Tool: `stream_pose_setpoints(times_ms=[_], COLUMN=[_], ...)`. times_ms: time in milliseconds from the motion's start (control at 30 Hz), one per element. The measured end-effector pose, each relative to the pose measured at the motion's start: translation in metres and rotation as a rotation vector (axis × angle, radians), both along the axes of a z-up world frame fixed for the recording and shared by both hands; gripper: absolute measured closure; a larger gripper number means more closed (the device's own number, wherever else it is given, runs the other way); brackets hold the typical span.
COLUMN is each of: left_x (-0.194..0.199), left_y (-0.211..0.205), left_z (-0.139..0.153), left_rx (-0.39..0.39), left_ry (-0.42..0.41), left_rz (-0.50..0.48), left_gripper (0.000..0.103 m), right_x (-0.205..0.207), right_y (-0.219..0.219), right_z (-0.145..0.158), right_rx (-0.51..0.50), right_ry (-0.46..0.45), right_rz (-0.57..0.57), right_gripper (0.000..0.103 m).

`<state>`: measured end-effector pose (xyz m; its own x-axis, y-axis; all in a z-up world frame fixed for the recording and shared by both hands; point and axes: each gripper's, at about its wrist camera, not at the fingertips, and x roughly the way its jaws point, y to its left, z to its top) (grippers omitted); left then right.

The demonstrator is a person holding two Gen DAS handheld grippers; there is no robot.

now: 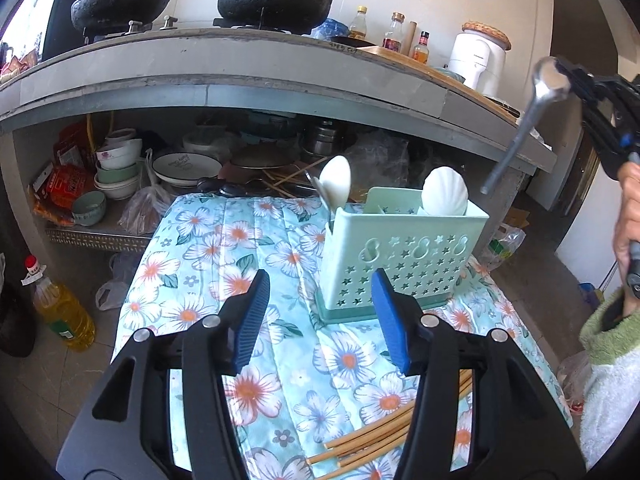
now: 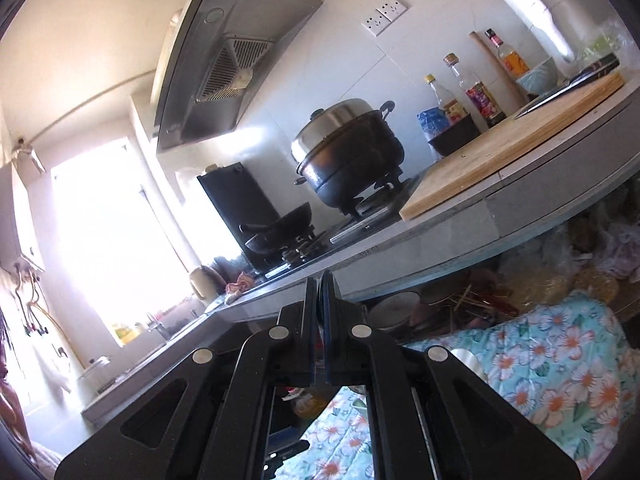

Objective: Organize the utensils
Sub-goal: 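Open the left tool to drop the cream spoon in the holder while right lowers the ladle in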

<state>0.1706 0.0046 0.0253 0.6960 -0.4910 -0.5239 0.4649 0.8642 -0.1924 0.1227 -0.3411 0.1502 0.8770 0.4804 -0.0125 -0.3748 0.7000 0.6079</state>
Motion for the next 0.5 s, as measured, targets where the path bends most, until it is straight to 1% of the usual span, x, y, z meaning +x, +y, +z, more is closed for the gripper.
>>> stream_pose_setpoints(times_ms=[133,233,367,500], left_x=[0.003,0.005,0.006,0.008], left_y=[0.004,0.006,0.007,0.006], left_z=[-0.003,-0.006,-0.009,-0.011], left_rx=[0.008,0.009,0.012,0.013], left_ry=[0.005,0.015,0.025,0.031], left_rz=[0.015,0.019,0.020,0.017], left_gripper=[0.053,0.053,0.053,0.053], right_x=[0.027,0.041,0.046,0.044], right_y=[-0.003,-0.009,-0.015,-0.013], right_z=[-0.024,-0.050,-0.082,-0.107], right_rx=[0.010,0.056,0.111,0.118], right_ry=[0.046,0.092,0.135,0.192], right_rz=[0.004,0.024,0.036,0.036], right_gripper=[0.100,0.100,0.100,0.100])
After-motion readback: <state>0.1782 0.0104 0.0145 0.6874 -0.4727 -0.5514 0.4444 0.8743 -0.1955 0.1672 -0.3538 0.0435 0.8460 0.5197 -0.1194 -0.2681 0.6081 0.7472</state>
